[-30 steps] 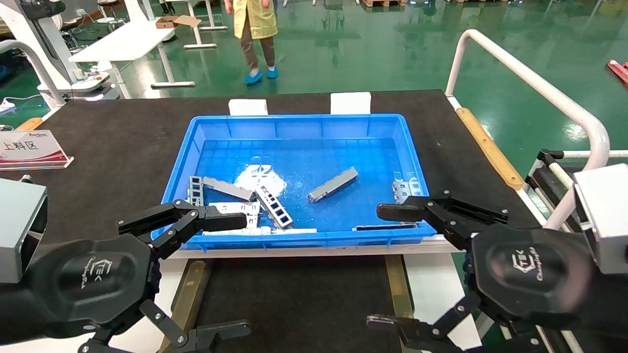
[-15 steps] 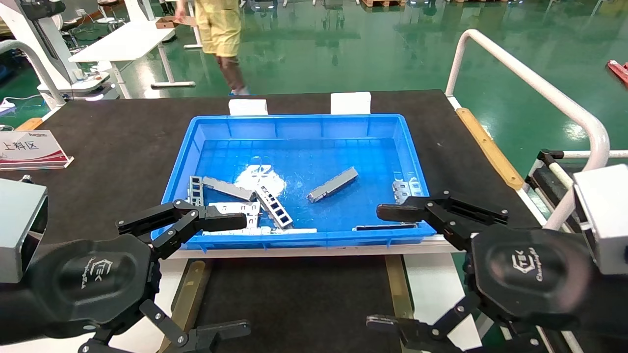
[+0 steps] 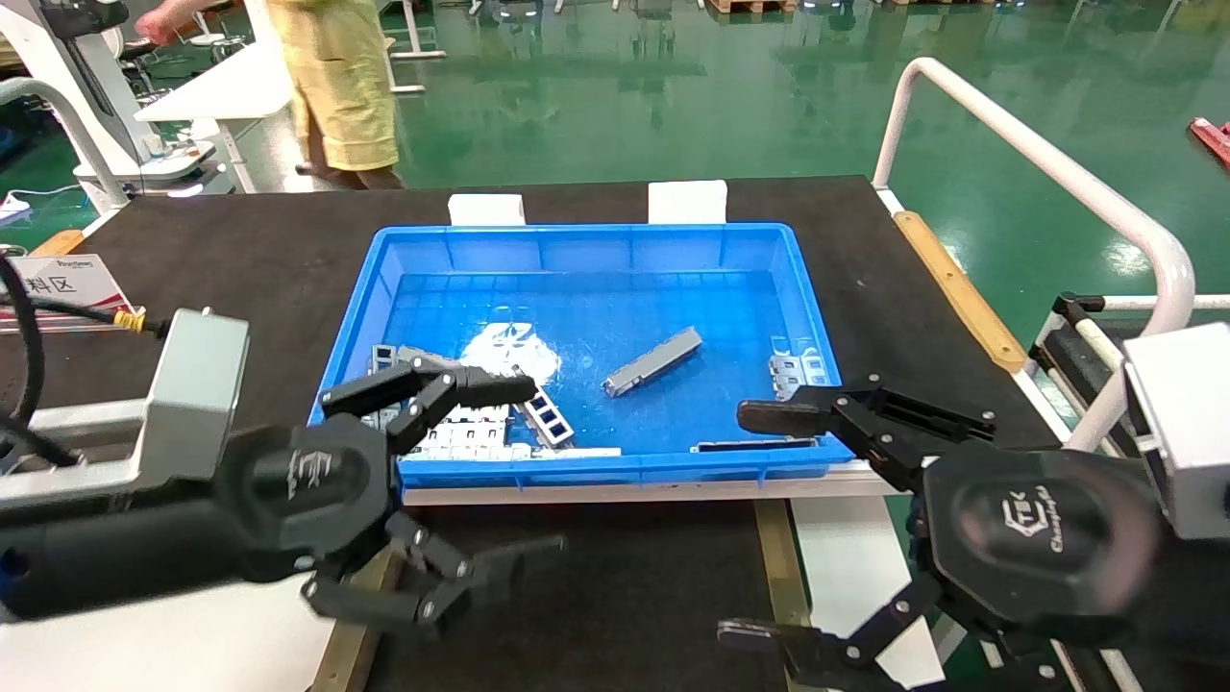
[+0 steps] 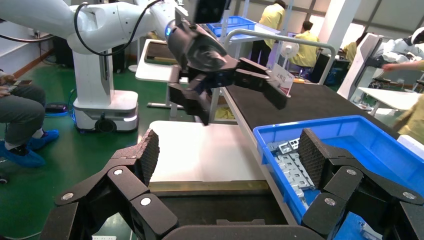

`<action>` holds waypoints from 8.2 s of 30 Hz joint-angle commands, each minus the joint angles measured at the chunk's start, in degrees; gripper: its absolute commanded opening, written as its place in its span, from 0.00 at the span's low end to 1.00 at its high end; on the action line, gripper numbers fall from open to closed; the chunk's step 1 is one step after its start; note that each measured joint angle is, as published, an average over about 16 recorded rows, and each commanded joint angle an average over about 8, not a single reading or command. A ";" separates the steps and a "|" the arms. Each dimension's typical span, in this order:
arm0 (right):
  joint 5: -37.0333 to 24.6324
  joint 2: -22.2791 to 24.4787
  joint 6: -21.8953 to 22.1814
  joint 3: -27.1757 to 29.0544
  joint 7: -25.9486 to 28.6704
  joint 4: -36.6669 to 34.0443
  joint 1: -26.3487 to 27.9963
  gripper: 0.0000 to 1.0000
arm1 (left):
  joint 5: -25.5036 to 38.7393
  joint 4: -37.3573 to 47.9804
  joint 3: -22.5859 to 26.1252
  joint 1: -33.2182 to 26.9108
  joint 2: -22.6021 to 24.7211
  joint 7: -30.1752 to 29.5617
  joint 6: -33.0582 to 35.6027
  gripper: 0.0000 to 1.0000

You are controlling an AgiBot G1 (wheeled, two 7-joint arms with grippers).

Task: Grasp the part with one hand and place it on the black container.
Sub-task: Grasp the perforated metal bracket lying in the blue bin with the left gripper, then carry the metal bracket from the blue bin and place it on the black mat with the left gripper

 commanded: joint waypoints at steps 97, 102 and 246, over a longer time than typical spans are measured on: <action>0.28 0.17 0.17 -0.41 -0.21 -0.01 0.09 0.00 | -2.31 48.17 42.01 -18.94 36.34 21.10 -47.17 0.00; 0.29 0.17 0.18 -0.43 -0.22 -0.01 0.10 0.00 | -4.31 48.03 43.37 -18.96 36.33 21.49 -47.63 0.00; 0.64 0.38 0.40 -0.94 -0.47 -0.01 0.21 1.00 | -41.82 21.62 28.47 20.27 36.20 15.61 -77.39 1.00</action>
